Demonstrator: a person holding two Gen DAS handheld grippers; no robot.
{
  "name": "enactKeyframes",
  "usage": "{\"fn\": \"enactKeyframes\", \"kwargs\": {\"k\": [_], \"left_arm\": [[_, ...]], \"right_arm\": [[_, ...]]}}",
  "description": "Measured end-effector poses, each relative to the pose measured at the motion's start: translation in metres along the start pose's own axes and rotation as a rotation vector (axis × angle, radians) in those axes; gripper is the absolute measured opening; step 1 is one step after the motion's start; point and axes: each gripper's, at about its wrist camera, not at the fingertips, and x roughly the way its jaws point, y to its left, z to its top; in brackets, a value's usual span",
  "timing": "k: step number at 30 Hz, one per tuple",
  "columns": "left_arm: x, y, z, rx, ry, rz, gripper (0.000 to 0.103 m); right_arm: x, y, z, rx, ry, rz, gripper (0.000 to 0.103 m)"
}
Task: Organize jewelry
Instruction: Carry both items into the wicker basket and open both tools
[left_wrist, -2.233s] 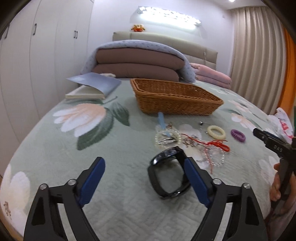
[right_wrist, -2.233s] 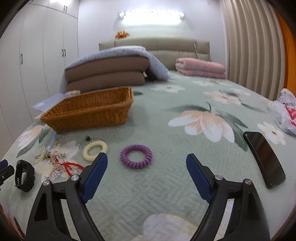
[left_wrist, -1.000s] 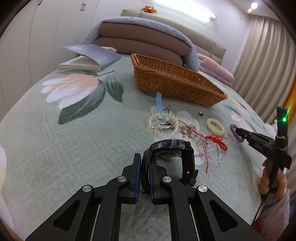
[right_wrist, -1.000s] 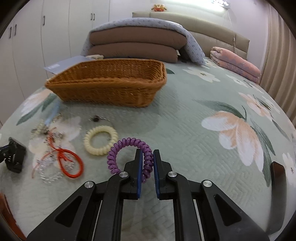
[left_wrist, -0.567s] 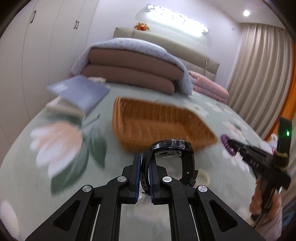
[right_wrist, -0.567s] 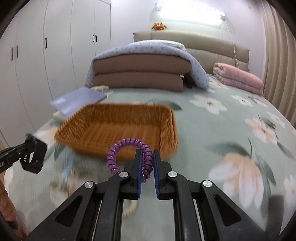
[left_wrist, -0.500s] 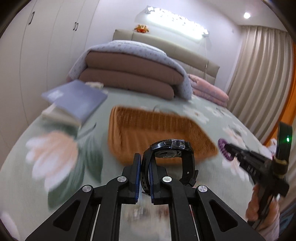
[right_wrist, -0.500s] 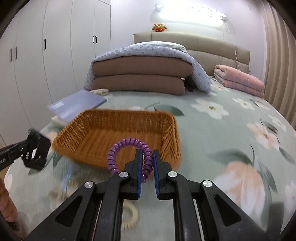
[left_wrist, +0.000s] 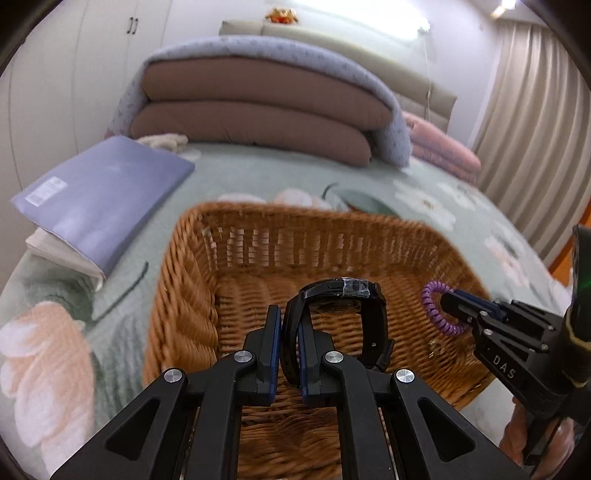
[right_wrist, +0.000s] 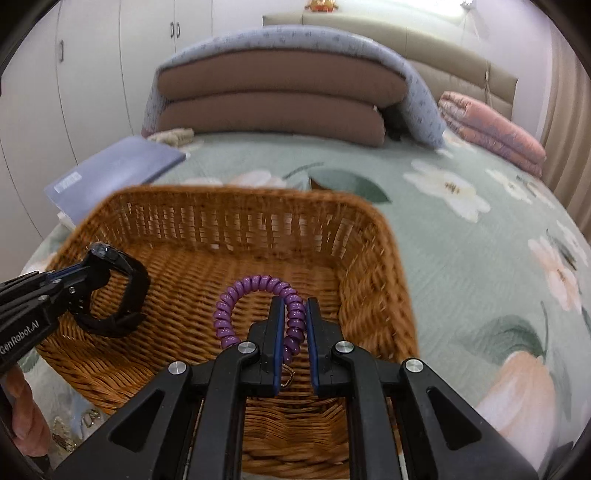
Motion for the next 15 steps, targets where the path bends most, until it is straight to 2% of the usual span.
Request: {"fn": "enactKeyframes", "kwargs": {"k": [3,7,9,10,15], "left_arm": [[0.003,-0.001,-0.001,0.010,0.001,0.004,0.011],[-0.007,-0.003,-0.001,0.010,-0.030,-0.032,0.020],[-0.015,-0.005,-0.001,0.019,-0.067,-0.046,0.042],[-0.019,-0.005,-0.002,0.020,-0.085,-0.050,0.047],[-0.041,-0.003,-0.004,0.015,-0.163,-0.098,0.049]], "right_arm": [[0.001,-0.001,-0.003,0.005,0.003,0.023,0.014],[-0.012,-0.003,-0.004,0.017,-0.046,0.047,0.017],[-0.020,-0.004,-0.006,0.018,-0.079,0.042,0.017],[-0.022,-0.004,-0.006,0.021,-0.089,0.044,0.017],[-0.042,-0.009,-0.010,0.047,-0.177,0.042,0.017]]}}
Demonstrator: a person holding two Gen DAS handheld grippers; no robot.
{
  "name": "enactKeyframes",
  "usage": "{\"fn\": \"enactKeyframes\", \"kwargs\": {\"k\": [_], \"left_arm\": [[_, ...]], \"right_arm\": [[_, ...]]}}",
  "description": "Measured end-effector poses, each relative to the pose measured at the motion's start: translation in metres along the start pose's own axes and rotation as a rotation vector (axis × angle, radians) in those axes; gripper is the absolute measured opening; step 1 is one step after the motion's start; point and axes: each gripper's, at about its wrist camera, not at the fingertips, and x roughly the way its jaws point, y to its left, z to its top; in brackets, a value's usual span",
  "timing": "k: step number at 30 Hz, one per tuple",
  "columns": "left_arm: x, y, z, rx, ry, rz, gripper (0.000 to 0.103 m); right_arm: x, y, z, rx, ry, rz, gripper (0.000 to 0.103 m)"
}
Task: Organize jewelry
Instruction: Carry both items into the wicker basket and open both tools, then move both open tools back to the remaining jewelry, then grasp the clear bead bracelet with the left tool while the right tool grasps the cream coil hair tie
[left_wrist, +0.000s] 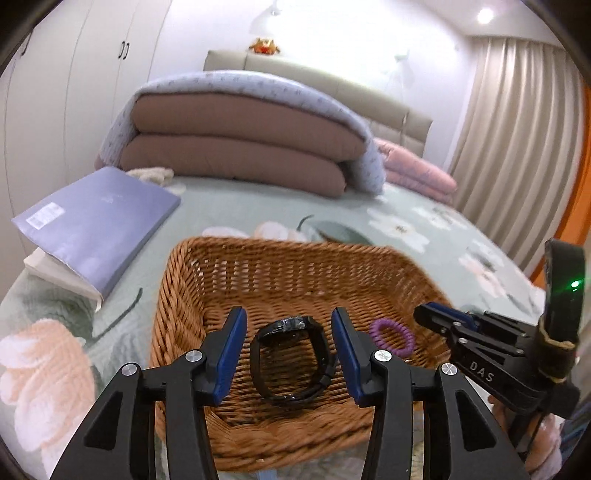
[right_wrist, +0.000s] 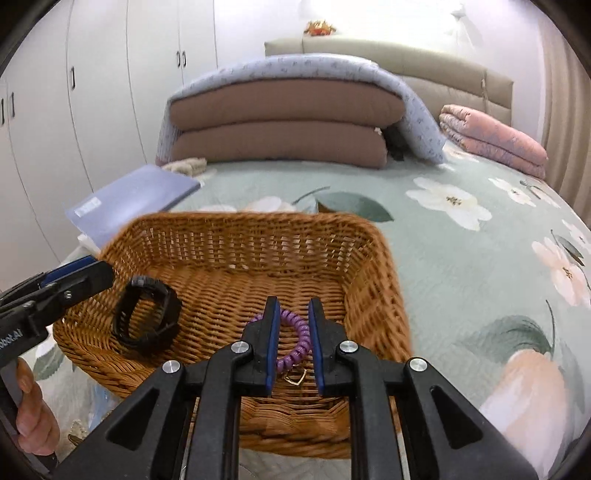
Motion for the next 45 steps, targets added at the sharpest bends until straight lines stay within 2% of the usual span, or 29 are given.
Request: {"fn": "enactKeyframes", "kwargs": {"k": [5,9,13,17,21,24,27,28,30,32,35,39,45], "left_arm": [[-0.028,0.004,0.000,-0.014,-0.065,-0.027,0.049],[-0.065,0.006,-0.011,-0.020,-0.095,-0.052,0.049],[-0.094,0.013,-0.040,-0.033,-0.050,-0.056,0.049],[-0.116,0.020,-0.079,-0.024,-0.002,-0.022,0.049],[-0.111,0.045,-0.102,-0.101,0.052,-0.002,0.049],[-0.094,0.064,-0.109,-0.179,0.122,-0.045,0.049],[-0.085,0.070,-0.113,-0.203,0.152,-0.101,0.049],[-0.081,0.071,-0.114,-0.200,0.165,-0.107,0.049],[-0.074,0.068,-0.117,-0.189,0.200,-0.096,0.049],[-0.068,0.065,-0.119,-0.171,0.214,-0.081,0.049],[-0.070,0.061,-0.120,-0.142,0.210,-0.070,0.048],[-0.066,0.049,-0.121,-0.084,0.222,-0.026,0.033],[-0.061,0.035,-0.118,-0.008,0.233,0.036,0.032]], "right_arm": [[-0.033,-0.001,0.000,0.012,-0.092,-0.018,0.017],[-0.072,0.000,-0.015,0.019,-0.139,-0.014,0.017],[-0.103,0.003,-0.036,0.036,-0.119,0.039,0.018],[-0.109,0.009,-0.064,0.006,-0.077,0.032,0.019],[-0.094,0.001,-0.089,0.045,-0.014,0.052,0.020],[-0.083,-0.003,-0.098,0.055,0.024,0.061,0.021],[-0.080,-0.003,-0.103,0.052,0.047,0.075,0.022],[-0.079,-0.001,-0.105,0.040,0.053,0.072,0.024],[-0.077,0.007,-0.108,0.007,0.062,0.070,0.039],[-0.076,0.014,-0.109,-0.029,0.064,0.065,0.043],[-0.069,0.024,-0.113,-0.075,0.094,0.023,0.043],[-0.055,0.021,-0.117,-0.064,0.155,0.003,0.040],[-0.051,0.016,-0.117,-0.044,0.166,0.003,0.035]]}}
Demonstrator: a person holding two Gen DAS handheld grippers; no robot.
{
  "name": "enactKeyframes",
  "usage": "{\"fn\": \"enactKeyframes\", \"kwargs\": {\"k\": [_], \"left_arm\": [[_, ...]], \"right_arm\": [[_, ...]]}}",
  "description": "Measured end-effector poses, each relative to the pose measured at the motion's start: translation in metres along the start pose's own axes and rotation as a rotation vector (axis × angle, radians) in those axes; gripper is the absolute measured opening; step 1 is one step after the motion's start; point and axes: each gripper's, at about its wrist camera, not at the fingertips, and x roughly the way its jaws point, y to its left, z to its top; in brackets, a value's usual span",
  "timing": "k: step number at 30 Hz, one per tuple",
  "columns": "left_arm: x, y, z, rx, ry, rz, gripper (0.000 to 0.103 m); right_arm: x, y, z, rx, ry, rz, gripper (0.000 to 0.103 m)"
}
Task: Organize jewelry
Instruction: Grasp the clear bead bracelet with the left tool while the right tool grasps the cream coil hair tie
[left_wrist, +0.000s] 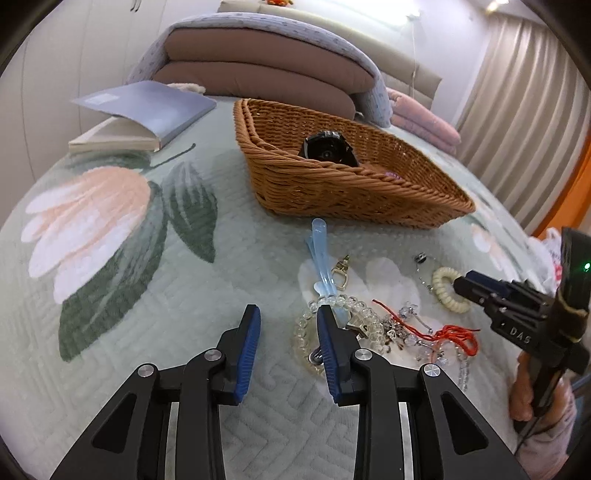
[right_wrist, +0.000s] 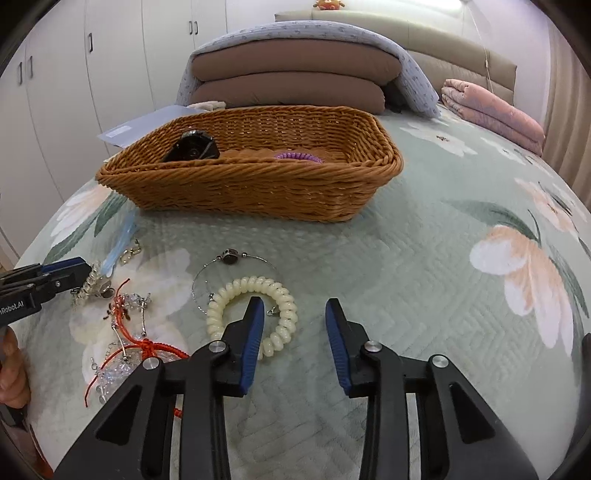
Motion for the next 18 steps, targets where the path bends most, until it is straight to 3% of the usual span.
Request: {"fn": "enactKeyframes", "kwargs": {"k": [1,2,4,5,6,9,18], "left_arm": [[0.000,-0.003,0.000,0.015,-0.001,0.010,0.032],[0.000,-0.005,0.000,0.026,-0.002,0.015,0.032],[0.000,-0.012,-0.001,0.059,-0.005,0.025,0.025],[0.001,-0.015,-0.002,0.074,-0.005,0.027,0.014],[0.000,-0.019,-0.003,0.090,-0.005,0.035,0.011],[-0.003,-0.025,-0.005,0.119,-0.019,0.059,0.009],[-0.027,-0.016,-0.005,0.068,-0.122,-0.018,0.009]], "right_arm": [[0.000,0.002,0.000,-0.009,-0.001,-0.002,0.033],[0.000,0.004,0.000,-0.020,-0.002,-0.003,0.024],[0.000,0.009,-0.001,-0.040,-0.004,-0.008,0.015],[-0.001,0.011,-0.001,-0.047,-0.008,-0.014,0.014],[-0.002,0.011,-0.001,-0.048,-0.013,-0.013,0.014],[-0.006,0.006,-0.001,-0.029,-0.033,0.012,0.012],[-0.019,0.006,-0.001,-0.017,-0.095,0.055,0.012]]}}
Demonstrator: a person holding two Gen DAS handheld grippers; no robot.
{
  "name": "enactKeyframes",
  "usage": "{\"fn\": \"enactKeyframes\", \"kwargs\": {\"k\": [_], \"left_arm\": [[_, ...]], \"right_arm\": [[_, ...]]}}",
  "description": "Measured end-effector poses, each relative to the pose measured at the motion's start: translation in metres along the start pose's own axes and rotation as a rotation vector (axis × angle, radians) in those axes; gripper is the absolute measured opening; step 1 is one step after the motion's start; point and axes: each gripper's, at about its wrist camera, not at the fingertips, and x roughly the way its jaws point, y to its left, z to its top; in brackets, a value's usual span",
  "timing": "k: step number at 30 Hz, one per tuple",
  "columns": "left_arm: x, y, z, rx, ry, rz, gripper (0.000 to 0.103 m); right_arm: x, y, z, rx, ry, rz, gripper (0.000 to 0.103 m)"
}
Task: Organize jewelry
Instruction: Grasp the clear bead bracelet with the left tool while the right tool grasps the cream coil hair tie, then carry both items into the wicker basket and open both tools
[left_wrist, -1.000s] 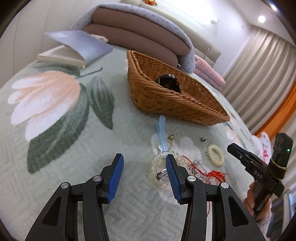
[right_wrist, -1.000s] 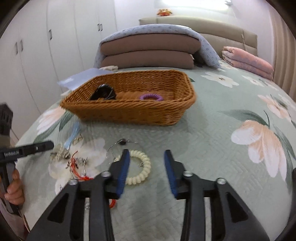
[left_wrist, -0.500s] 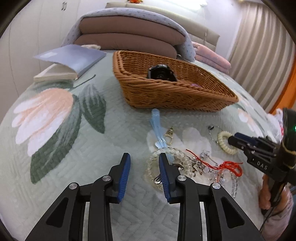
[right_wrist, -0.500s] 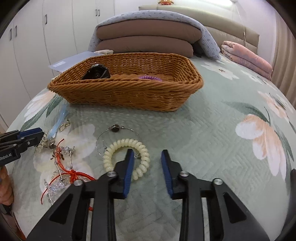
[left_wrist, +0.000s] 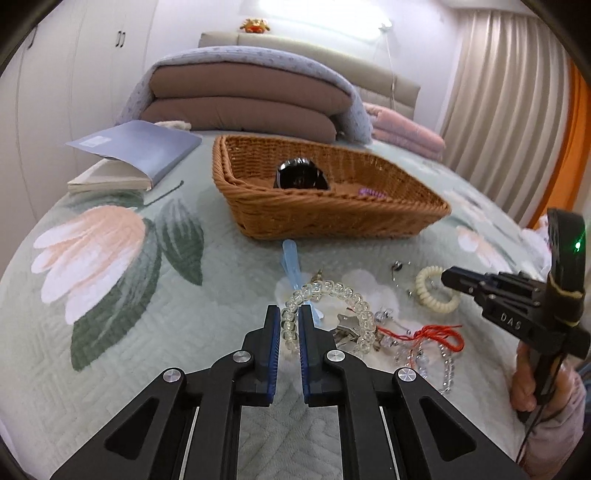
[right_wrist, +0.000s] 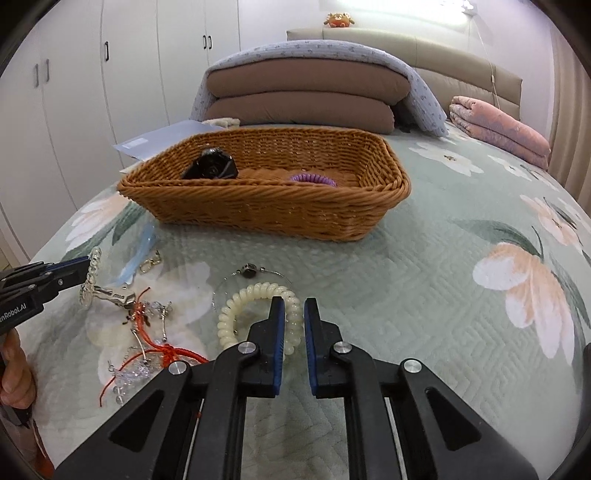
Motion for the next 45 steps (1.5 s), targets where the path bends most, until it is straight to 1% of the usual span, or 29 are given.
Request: {"fn": "enactKeyframes", "kwargs": {"k": [5,11,16,20,23,25,28,30,32,34,36,39,41,43,45], "left_arm": [[-0.012,0.002,0.000,-0.014,-0.059,-0.015,0.009],[-0.028,0.008,0.003,-0.061,-0.129,-0.061,0.009],[-0.034,0.003,0.009,-0.064,-0.150,-0.069,0.009],[-0.042,-0.006,0.025,-0.043,-0.174,-0.073,0.009],[-0.045,-0.016,0.048,-0.014,-0.198,-0.063,0.009],[-0.042,-0.020,0.064,0.000,-0.207,-0.059,0.009],[-0.027,-0.031,0.095,0.017,-0.213,-0.057,0.009],[-0.008,-0.038,0.113,0.024,-0.200,-0.054,0.009],[0.019,-0.044,0.128,0.020,-0.168,-0.055,0.009],[0.048,-0.050,0.137,0.021,-0.133,-0.046,0.009],[0.072,-0.053,0.140,0.023,-0.103,-0.045,0.009],[0.104,-0.054,0.133,0.039,-0.050,-0.033,0.009],[0.116,-0.056,0.128,0.063,-0.017,-0.004,0.009],[0.124,-0.057,0.126,0.068,0.007,-0.007,0.009],[0.124,-0.060,0.124,0.075,0.006,-0.004,0.009]], "right_arm": [[-0.008,0.002,-0.001,0.001,-0.039,0.022,0.012],[-0.029,0.006,0.001,0.001,-0.142,0.063,0.012],[-0.039,0.008,0.006,0.005,-0.191,0.058,0.012],[-0.047,0.004,0.025,0.040,-0.215,0.071,0.012],[-0.050,-0.001,0.053,0.069,-0.230,0.038,0.012],[-0.048,-0.006,0.074,0.086,-0.247,0.033,0.012],[-0.032,-0.015,0.103,0.104,-0.261,-0.004,0.012],[-0.012,-0.023,0.116,0.133,-0.246,-0.019,0.012],[0.006,-0.030,0.122,0.155,-0.230,-0.019,0.012],[0.022,-0.035,0.123,0.165,-0.205,-0.021,0.012],[0.038,-0.037,0.120,0.157,-0.171,-0.020,0.012],[0.053,-0.037,0.112,0.142,-0.120,-0.055,0.012],[0.062,-0.038,0.110,0.146,-0.085,-0.052,0.012],[0.067,-0.039,0.108,0.137,-0.066,-0.073,0.012],[0.067,-0.039,0.107,0.132,-0.066,-0.079,0.012]]}}
